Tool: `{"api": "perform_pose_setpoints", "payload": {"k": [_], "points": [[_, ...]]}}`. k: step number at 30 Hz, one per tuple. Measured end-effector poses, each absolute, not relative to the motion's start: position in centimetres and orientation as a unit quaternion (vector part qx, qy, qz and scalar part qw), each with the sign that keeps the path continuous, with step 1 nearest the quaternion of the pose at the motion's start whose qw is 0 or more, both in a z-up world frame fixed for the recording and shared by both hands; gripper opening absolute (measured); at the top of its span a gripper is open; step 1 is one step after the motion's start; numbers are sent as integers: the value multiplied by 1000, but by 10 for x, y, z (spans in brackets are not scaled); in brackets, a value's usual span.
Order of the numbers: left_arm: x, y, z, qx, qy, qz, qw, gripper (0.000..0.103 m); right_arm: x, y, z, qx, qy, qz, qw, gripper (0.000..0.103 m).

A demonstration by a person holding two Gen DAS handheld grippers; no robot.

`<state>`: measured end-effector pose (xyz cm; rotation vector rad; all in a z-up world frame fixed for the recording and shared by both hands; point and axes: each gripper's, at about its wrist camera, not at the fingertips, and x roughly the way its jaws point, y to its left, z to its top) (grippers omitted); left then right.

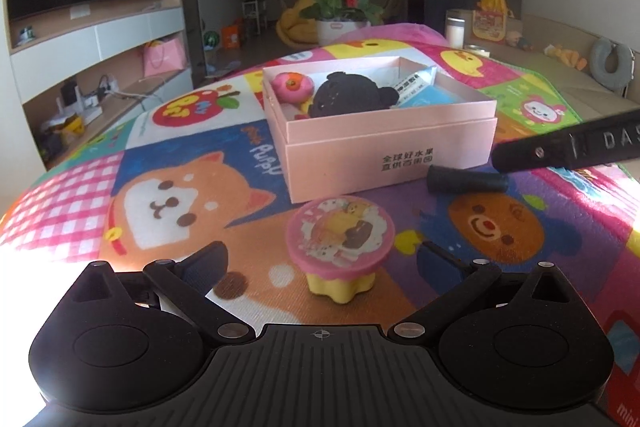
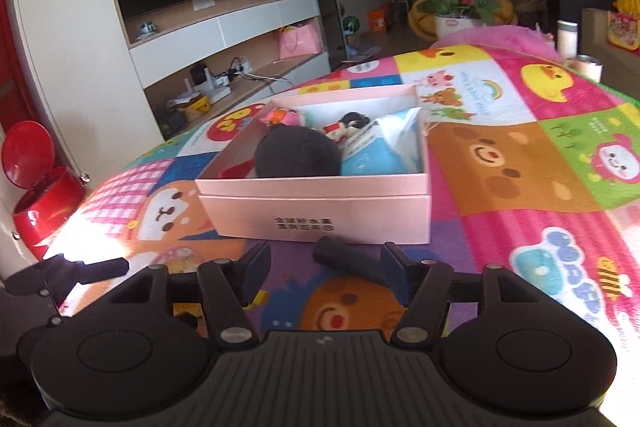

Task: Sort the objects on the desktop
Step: 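Stand the pink-and-yellow toy upright on the mat and open the right gripper, then grasp the black stick again with the right gripper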

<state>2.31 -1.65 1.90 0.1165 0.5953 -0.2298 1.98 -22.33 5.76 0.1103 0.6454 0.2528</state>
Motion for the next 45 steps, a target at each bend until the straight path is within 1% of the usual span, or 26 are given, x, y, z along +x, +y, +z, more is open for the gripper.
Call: {"api": "perform_pose_setpoints", "payload": {"k": [3, 6, 8, 10, 11, 16, 19, 20, 21, 23, 24, 25, 26, 29, 33, 34, 35, 36, 41, 45], "points": [[32, -27, 13, 57, 297, -113, 946, 103, 13, -231, 49, 41, 330, 85, 939, 70], [28, -29, 13, 65, 289, -113, 948, 103, 6, -234, 39, 26, 339, 58, 939, 71], [24, -25, 14, 68, 290, -107, 949, 103, 7, -236, 31, -1, 345, 40, 938, 68], [22, -19, 12, 66, 295, -100, 948, 103, 14, -239, 27, -12, 354, 35, 935, 57], [21, -15, 12, 59, 300, -97, 947, 103, 19, -240, 27, -15, 356, 37, 934, 55], [15, -2, 12, 40, 305, -85, 948, 103, 50, -227, 18, -78, 361, 33, 929, 53], [11, 1, 12, 33, 303, -79, 949, 103, 55, -218, 17, -132, 326, -10, 936, 53], [11, 1, 12, 33, 302, -78, 950, 103, 55, -217, 19, -129, 320, -13, 939, 53], [12, 1, 12, 33, 303, -76, 949, 103, 53, -220, 23, -105, 320, 3, 942, 55], [12, 0, 11, 37, 303, -75, 949, 103, 48, -224, 29, -42, 331, 54, 941, 67], [12, -1, 11, 39, 302, -74, 950, 103, 47, -223, 31, -24, 332, 69, 940, 80], [11, -2, 11, 41, 300, -74, 950, 103, 46, -220, 31, -11, 331, 77, 941, 90], [10, -2, 11, 42, 299, -74, 950, 103, 47, -216, 31, -11, 329, 76, 941, 91], [10, -2, 11, 43, 298, -73, 951, 103, 59, -204, 25, -15, 334, 65, 940, 92], [11, -2, 11, 43, 300, -71, 950, 103, 82, -200, 13, 14, 362, 60, 930, 91], [11, -2, 11, 44, 301, -71, 950, 103, 84, -198, 11, 14, 364, 59, 929, 85], [11, -2, 10, 44, 302, -71, 950, 103, 84, -195, 11, 8, 362, 55, 931, 83], [12, -2, 10, 44, 303, -71, 949, 103, 83, -193, 11, -1, 358, 53, 932, 75], [12, -3, 10, 47, 304, -68, 949, 103, 69, -195, 14, -13, 358, 66, 931, 75], [10, -6, 10, 58, 301, -69, 950, 103, 41, -205, 20, -16, 353, 80, 932, 75]]}}
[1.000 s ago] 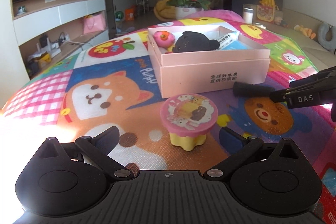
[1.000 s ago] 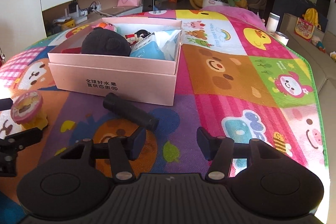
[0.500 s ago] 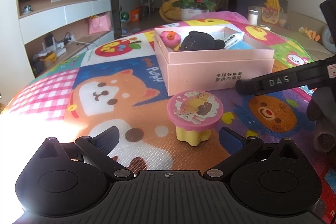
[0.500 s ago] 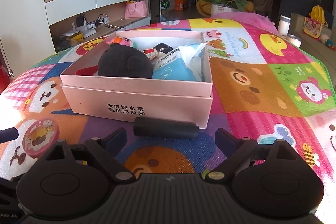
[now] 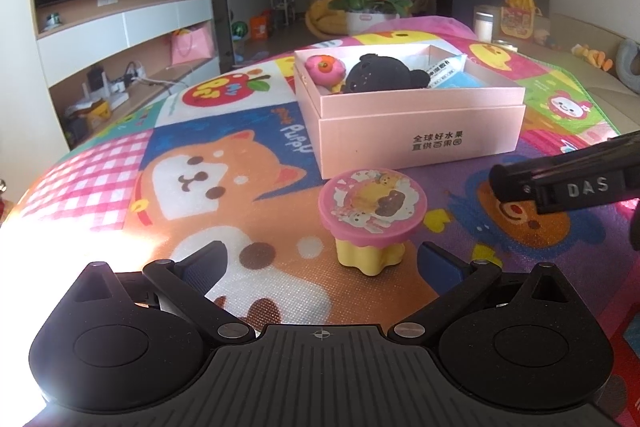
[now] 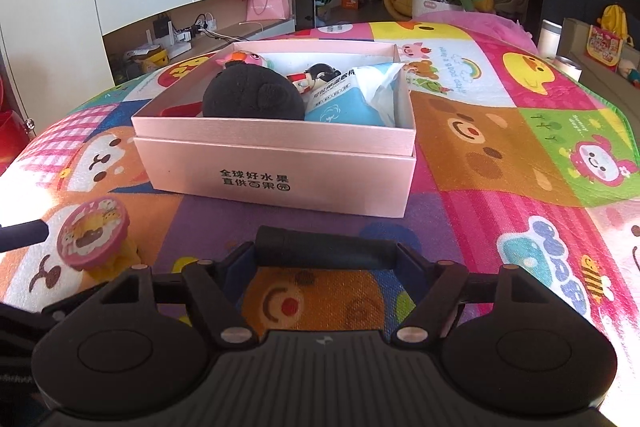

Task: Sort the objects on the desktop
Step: 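Grasp the black stick again with the right gripper, then grasp the pink-and-yellow toy with the left gripper while the right lifts the black stick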

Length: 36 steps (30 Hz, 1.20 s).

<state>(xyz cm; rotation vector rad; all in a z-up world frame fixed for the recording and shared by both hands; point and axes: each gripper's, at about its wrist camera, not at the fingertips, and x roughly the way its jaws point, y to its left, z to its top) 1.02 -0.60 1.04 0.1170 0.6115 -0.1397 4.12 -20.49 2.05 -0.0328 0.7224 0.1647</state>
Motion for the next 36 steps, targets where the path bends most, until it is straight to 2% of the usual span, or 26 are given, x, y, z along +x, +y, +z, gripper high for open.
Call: {"api": "perform_pose_setpoints", "payload": {"k": [4, 5, 6, 7, 13, 16, 19, 26, 28, 29, 36], "points": [[8, -15, 13, 77, 294, -95, 948, 103, 11, -213, 21, -28, 346, 84, 934, 75], [9, -16, 15, 73, 295, -98, 948, 98, 3, -213, 20, -34, 342, 82, 936, 75], [11, -17, 16, 64, 299, -102, 947, 84, -3, -214, 20, -38, 338, 81, 937, 75], [15, -17, 17, 55, 306, -104, 945, 77, -9, -215, 20, -41, 335, 81, 938, 75], [30, -19, 18, 31, 324, -101, 940, 79, -21, -216, 20, -38, 327, 91, 940, 75], [31, -27, 19, 46, 324, -103, 939, 72, -21, -214, 18, -35, 332, 95, 938, 75], [31, -33, 18, 66, 323, -97, 939, 59, -23, -213, 18, -34, 333, 97, 937, 75], [10, -31, 25, 80, 318, -115, 938, 59, -42, -214, 29, -60, 314, 104, 942, 75], [2, -29, 34, 75, 309, -124, 940, 52, -48, -216, 36, -72, 303, 108, 944, 75], [0, -27, 41, 70, 302, -131, 942, 49, -51, -217, 40, -78, 295, 109, 946, 75], [27, -29, 95, 70, 221, -127, 964, 49, -55, -225, 87, -97, 214, 87, 968, 75]]}}
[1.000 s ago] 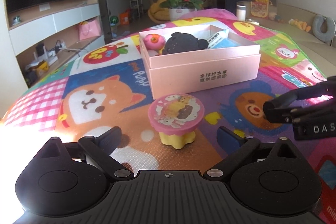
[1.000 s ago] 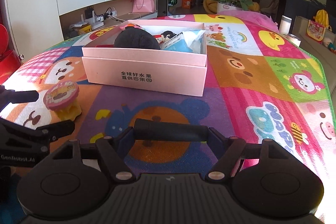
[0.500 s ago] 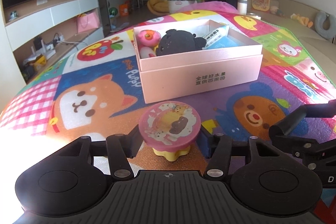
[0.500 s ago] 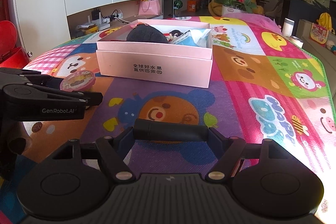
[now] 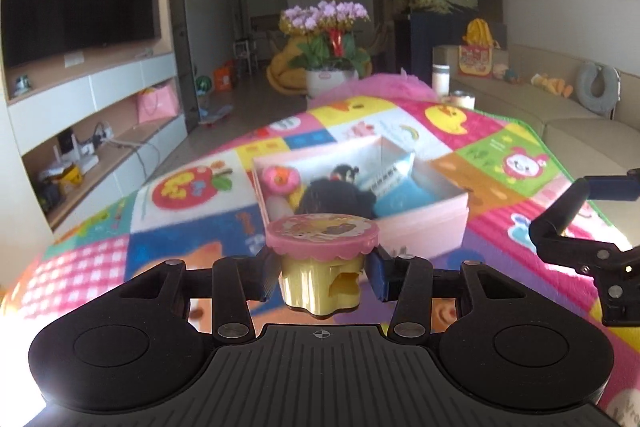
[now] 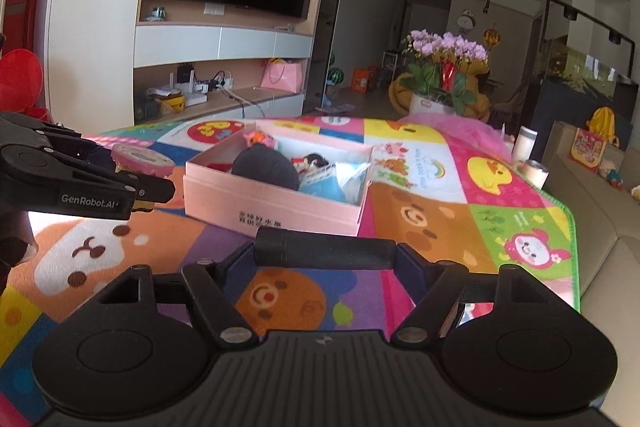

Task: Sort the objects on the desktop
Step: 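Grasp the pink-and-yellow toy with the left gripper while the right lifts the black stick, then lower the toy and the stick into the pink box, opening both grippers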

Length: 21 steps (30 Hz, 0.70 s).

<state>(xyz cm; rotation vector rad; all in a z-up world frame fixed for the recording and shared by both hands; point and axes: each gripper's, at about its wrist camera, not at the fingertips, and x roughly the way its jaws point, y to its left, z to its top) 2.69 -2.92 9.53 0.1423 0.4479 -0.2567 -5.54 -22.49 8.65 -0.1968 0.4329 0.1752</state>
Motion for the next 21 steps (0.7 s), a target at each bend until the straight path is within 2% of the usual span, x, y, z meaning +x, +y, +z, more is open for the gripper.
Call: {"api": "perform_pose_setpoints", "payload": {"k": [5, 7, 8, 9, 11, 12, 14, 21], "points": [[77, -42, 147, 43, 145, -144, 978, 50, -45, -220, 111, -111, 174, 83, 975, 75], [106, -49, 167, 34, 121, -154, 980, 70, -36, -213, 115, -125, 169, 83, 974, 75], [115, -51, 172, 35, 117, -147, 982, 86, -32, -210, 115, -129, 169, 83, 974, 75], [120, -50, 174, 34, 114, -138, 983, 90, -29, -208, 114, -132, 171, 83, 973, 75], [116, -40, 171, 29, 118, -132, 984, 92, -23, -206, 111, -132, 180, 84, 971, 75], [111, -34, 166, 24, 121, -131, 984, 97, -20, -206, 109, -130, 184, 85, 971, 75], [97, -20, 150, 21, 132, -112, 985, 97, -18, -210, 106, -126, 188, 85, 970, 75], [65, 13, 71, 23, 244, -82, 966, 100, 4, -210, 124, -97, 181, 81, 975, 75]]}}
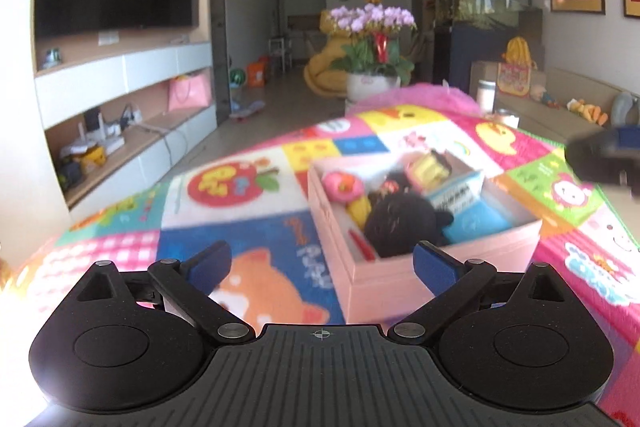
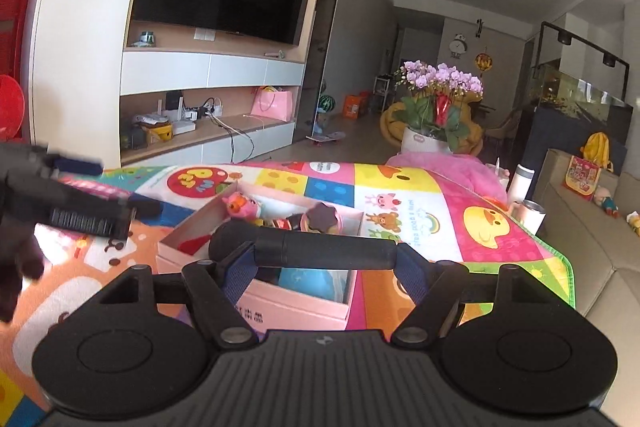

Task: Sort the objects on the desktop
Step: 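Lower the toy and the stick into the pink box, opening both grippers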

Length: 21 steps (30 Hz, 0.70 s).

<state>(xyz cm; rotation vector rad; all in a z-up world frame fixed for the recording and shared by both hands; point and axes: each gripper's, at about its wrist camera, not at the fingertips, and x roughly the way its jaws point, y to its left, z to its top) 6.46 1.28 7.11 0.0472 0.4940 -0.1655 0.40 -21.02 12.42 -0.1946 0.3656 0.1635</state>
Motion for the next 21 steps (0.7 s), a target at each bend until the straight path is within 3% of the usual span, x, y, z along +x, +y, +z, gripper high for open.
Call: {"api": "perform_pose_setpoints", "payload": {"k": [6, 8, 15, 17, 19, 21], "points": [[56, 30, 43, -5, 276, -85, 957, 102, 53, -197, 141, -59, 210, 104, 970, 75], [51, 31, 38, -2, 275, -88, 957, 102, 71, -193, 140, -54, 231, 116, 964, 81], [46, 28, 25, -4, 279, -91, 956, 103, 96, -202, 132, -10, 261, 108, 959, 80], [45, 27, 24, -5, 282, -94, 955, 103, 104, -200, 122, -3, 285, 113, 952, 72], [43, 26, 24, -3, 284, -97, 954, 103, 113, -195, 111, 3, 311, 121, 943, 52], [41, 25, 23, -1, 287, -100, 953, 103, 121, -190, 102, 14, 332, 125, 935, 43]]}}
